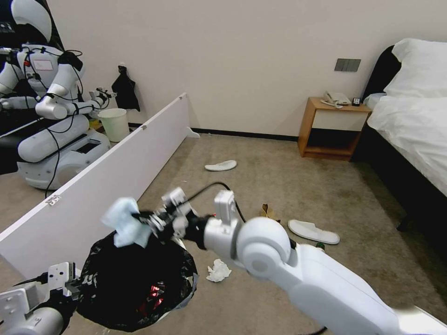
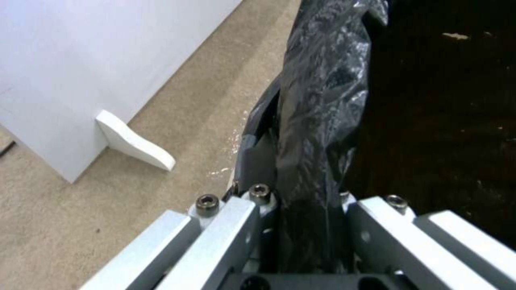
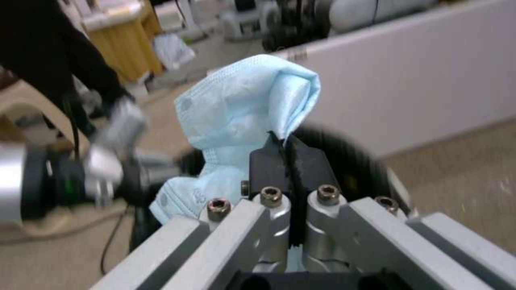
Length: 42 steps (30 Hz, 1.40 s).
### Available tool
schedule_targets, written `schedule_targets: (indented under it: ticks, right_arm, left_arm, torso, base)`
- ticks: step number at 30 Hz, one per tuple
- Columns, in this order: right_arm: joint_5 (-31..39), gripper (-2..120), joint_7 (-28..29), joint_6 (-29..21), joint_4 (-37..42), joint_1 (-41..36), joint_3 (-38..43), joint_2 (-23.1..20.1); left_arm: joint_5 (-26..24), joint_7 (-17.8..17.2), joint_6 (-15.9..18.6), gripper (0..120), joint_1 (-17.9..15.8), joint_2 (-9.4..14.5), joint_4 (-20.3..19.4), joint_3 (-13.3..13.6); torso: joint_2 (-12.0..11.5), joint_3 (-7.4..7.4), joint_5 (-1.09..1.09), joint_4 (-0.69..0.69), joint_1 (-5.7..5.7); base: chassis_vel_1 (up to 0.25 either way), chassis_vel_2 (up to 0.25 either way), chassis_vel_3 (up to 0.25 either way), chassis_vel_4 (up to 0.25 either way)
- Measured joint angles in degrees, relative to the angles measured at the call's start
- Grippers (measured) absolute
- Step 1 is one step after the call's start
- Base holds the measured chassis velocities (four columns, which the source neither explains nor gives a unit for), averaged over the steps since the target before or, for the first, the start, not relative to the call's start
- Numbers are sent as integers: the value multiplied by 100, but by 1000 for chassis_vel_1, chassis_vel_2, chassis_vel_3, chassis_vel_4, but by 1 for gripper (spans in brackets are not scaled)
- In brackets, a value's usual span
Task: Pick up the trash bin, then pick up the garbage from the floor and place it into the trash bin.
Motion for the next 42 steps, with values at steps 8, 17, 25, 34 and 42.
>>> schedule_targets:
  ticks: [8,17,25,34,42]
  right_arm:
    - [-139,0,62,-114,3,-296,-134,-184]
    - [-231,0,102,-112,-278,-296,-406,165]
    - [-387,0,98,-30,-554,-283,-582,444]
    - [-439,27,205,-30,-688,-292,-645,510]
    - [-436,57,222,-63,-692,-292,-642,517]
  left_arm:
    - [-8,0,0,3,-19,4,-16,14]
    - [-17,-3,0,3,-24,-9,-54,52]
    - [-35,-1,0,3,-7,-19,-67,66]
    - [-49,3,0,3,15,-16,-82,77]
    - [-47,8,0,3,25,-37,-90,105]
  torso:
    - [0,0,0,1,0]
    - [0,0,-1,2,0]
    - [0,0,-1,1,0]
    - [0,0,-1,0,0]
    - [0,0,-1,1,0]
  base:
    - [0,0,0,0]
    - [0,0,0,0]
    - [0,0,0,0]
    - [0,0,0,0]
    - [0,0,0,0]
